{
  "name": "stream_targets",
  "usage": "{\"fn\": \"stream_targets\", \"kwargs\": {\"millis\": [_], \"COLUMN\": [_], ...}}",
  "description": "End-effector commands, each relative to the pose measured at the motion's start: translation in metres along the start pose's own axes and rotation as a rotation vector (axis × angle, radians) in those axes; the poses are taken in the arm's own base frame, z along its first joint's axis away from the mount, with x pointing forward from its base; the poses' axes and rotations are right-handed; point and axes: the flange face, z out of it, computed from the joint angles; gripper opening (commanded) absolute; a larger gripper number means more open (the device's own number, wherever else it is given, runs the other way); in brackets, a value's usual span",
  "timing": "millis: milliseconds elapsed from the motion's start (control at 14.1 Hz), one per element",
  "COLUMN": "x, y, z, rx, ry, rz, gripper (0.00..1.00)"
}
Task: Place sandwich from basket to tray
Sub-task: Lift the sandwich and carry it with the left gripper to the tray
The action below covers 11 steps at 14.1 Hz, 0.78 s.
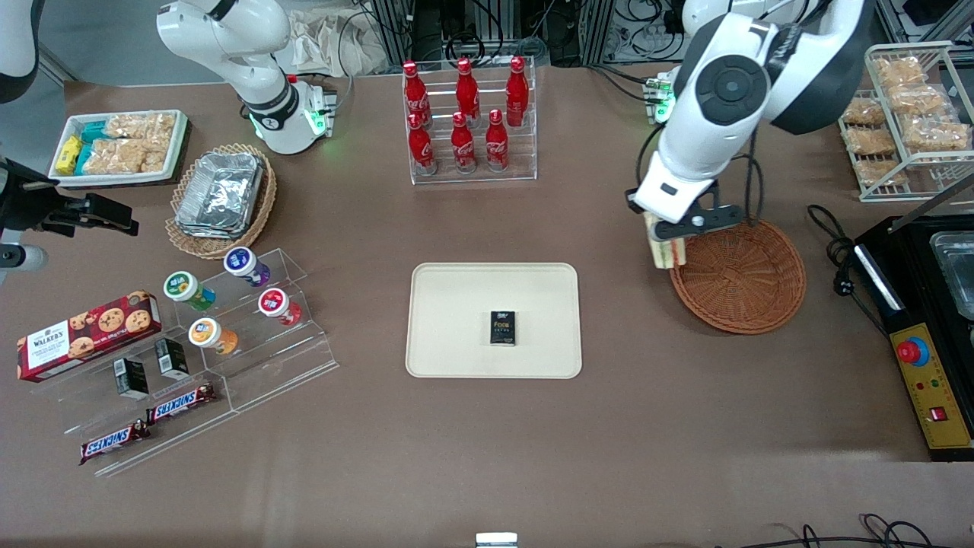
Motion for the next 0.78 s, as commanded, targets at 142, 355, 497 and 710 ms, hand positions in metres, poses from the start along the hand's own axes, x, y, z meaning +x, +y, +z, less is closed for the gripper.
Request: {"fn": "stream_targets", "kwargs": {"millis": [142, 355, 497, 710], "x": [0.005, 0.016, 0.032, 0.046], "y": [0.060, 0.081, 0.093, 0.116], "z": [0.056, 0.099, 0.119, 0.153], "rx": [-0.072, -0.119, -0.136, -0.173], "ry": [-0.051, -0.009, 0.036, 0.125], "rz": [0.047, 0.070, 0.063, 0.044], "gripper": [0.00, 0.00, 0.00, 0.00]}}
